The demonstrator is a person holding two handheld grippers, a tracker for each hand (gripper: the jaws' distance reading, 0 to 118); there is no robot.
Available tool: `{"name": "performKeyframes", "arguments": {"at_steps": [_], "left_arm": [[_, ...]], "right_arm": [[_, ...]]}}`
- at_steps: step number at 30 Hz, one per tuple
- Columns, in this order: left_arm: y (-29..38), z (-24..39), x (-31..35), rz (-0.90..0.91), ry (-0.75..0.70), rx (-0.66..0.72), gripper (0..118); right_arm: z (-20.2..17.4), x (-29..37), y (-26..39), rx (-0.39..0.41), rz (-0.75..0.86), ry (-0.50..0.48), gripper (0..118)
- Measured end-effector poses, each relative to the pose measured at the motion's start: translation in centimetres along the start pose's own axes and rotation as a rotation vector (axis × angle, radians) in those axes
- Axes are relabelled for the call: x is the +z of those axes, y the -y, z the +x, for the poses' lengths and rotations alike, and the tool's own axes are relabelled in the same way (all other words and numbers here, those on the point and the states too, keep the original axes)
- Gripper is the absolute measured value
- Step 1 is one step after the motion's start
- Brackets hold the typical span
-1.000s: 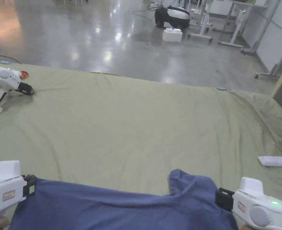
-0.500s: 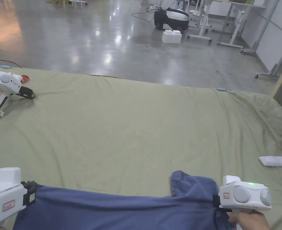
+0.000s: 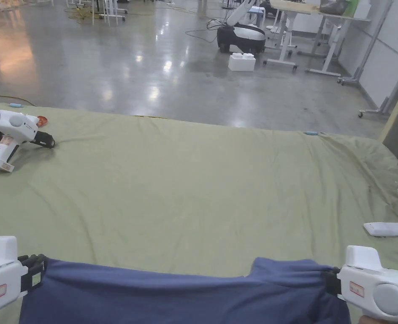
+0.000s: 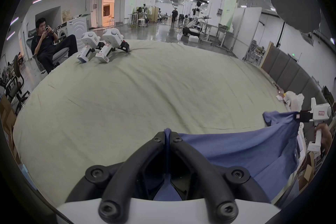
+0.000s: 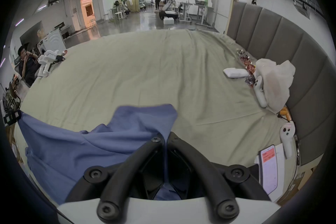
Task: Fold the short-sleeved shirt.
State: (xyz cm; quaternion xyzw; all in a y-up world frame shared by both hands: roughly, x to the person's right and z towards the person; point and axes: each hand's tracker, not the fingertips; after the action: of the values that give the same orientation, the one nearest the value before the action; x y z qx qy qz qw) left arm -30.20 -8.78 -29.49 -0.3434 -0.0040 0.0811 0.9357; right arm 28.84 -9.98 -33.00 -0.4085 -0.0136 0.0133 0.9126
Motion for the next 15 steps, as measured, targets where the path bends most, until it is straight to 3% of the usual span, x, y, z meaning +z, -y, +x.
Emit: {"name": "performKeyframes", "arguments": {"at_steps": [8, 15], "left_arm": [[3.2, -1.8, 5.4, 0.041, 0.047, 0.06, 1], [7.8, -4.0, 7.4, 0.0, 0.043, 0.063, 1]], "right_arm": [[-0.1, 8.3, 4.0, 0.05, 0.076, -0.011, 0], [0.0, 12.3, 10.1, 0.09, 0.002, -0.01, 0]]}}
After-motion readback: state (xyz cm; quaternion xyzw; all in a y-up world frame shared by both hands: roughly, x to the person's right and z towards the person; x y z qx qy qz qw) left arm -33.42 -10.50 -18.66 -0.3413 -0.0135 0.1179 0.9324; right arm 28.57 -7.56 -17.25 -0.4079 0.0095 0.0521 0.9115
